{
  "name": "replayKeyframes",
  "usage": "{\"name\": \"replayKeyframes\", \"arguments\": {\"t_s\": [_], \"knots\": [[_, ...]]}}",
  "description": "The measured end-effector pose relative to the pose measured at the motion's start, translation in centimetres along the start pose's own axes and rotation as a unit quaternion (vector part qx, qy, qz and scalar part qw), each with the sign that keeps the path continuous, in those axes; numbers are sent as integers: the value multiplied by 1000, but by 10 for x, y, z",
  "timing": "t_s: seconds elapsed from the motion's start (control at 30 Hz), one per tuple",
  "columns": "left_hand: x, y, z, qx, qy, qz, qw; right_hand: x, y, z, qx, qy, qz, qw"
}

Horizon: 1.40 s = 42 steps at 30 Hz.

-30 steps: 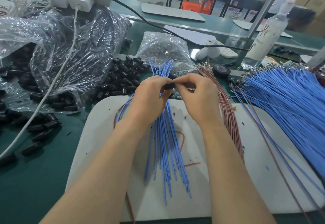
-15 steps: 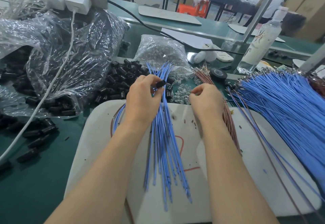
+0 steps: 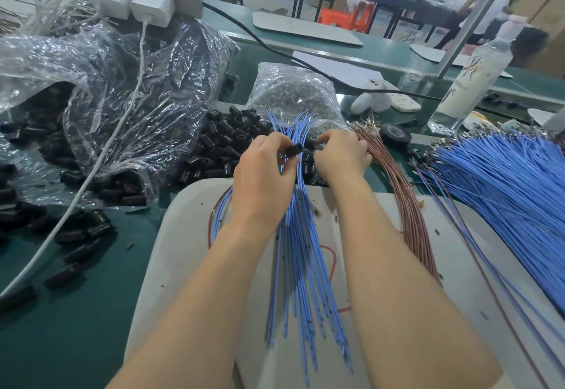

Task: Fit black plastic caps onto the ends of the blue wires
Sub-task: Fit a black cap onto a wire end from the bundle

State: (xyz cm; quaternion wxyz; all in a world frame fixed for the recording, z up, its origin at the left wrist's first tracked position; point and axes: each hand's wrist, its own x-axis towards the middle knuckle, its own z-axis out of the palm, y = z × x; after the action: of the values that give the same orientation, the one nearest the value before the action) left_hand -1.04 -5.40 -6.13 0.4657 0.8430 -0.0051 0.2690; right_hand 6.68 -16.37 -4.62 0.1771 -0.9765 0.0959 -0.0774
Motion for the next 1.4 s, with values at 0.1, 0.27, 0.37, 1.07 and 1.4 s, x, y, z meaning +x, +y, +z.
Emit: {"name": "replayKeyframes", "arguments": {"t_s": [0.1,0.27,0.37,1.07,1.4], "knots": [[0,1,0,-2,-1,3,1000,0,0,4,9,27,2,1000],[2,0,0,-17,-7,0,1000,-10,3,-4,112,85,-32,990],[1,1,0,-42,-16,-10,999,-25,4,-23,335,55,-46,940],[-2,4,0,-15,-57,54,997,-78,19,-38,313,92,-182,927],[1,3,-3,-3,-42,31,999,-65,38,-40,360,144,-61,920]]}}
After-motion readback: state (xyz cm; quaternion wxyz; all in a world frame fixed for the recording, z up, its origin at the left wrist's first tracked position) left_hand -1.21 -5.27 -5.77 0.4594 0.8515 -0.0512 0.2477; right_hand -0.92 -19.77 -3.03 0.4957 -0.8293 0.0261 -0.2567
